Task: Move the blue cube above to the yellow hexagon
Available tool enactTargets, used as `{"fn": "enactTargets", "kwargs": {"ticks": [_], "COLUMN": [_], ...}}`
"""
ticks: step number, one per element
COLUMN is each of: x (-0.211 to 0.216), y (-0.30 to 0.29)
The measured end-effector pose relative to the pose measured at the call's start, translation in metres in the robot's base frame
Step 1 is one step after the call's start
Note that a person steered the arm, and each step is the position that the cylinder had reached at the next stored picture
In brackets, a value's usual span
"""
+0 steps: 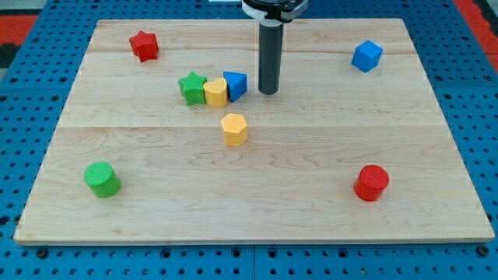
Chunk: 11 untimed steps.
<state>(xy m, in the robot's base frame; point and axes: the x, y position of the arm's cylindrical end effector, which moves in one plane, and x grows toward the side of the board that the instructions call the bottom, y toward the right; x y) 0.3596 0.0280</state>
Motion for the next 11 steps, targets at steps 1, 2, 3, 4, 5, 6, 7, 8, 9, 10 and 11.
{"fn": "enactTargets", "kwargs": {"ticks": [1,2,3,4,5,6,7,8,9,10,11], "x": [-0.02,-0.02,-0.031,-0.088,-0.126,-0.094,-0.082,-0.061,-0.049,-0.065,-0.045], "y": [-0.06,-0.016,0.088,0.121,0.115,0.227,0.188,0.058,0.024,0.102,0.141]}}
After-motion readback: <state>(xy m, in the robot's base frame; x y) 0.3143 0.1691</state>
